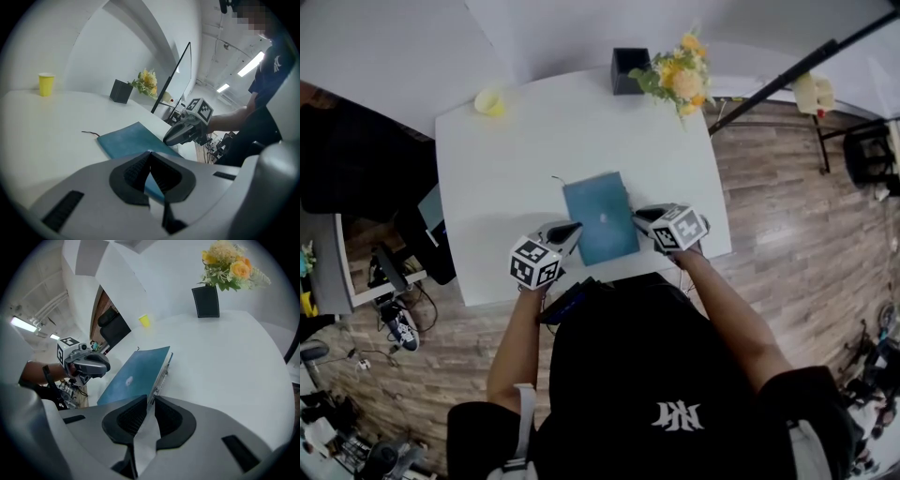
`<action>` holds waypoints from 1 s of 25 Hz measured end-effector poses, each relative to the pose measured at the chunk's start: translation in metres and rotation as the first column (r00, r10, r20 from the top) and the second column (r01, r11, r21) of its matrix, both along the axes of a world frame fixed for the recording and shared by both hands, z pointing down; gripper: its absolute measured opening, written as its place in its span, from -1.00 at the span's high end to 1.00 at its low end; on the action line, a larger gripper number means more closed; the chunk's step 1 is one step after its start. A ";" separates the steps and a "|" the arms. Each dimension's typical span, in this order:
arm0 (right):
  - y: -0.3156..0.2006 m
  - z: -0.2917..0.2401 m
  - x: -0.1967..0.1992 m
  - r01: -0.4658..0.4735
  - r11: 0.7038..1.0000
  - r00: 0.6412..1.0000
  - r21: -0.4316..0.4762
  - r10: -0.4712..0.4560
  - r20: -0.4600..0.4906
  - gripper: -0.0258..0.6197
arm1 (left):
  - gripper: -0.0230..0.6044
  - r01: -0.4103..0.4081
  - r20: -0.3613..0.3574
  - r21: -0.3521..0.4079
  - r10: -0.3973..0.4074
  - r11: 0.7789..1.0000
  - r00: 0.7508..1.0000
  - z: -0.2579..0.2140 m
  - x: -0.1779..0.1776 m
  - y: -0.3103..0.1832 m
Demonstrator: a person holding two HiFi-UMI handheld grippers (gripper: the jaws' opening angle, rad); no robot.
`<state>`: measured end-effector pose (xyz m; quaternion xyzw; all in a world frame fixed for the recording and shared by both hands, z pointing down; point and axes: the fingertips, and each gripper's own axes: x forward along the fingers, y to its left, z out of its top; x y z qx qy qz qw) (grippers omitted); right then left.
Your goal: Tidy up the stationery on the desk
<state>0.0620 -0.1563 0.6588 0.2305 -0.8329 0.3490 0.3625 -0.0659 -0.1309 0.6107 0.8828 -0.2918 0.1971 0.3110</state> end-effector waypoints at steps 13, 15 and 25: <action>-0.001 -0.008 -0.002 -0.003 1.000 0.997 -0.008 0.003 0.071 0.71 | 0.91 -0.001 0.002 -0.001 0.001 1.000 1.000 0.001 0.003 -0.004; -0.003 -0.010 -0.003 0.000 1.000 0.998 0.008 -0.001 0.068 0.71 | 0.92 0.001 0.004 0.001 -0.001 1.000 1.000 0.001 0.001 -0.005; -0.024 -0.065 -0.011 -0.028 0.994 0.982 0.110 0.007 0.188 0.71 | 0.91 0.036 -0.010 0.081 -0.036 0.996 0.999 -0.035 -0.003 -0.021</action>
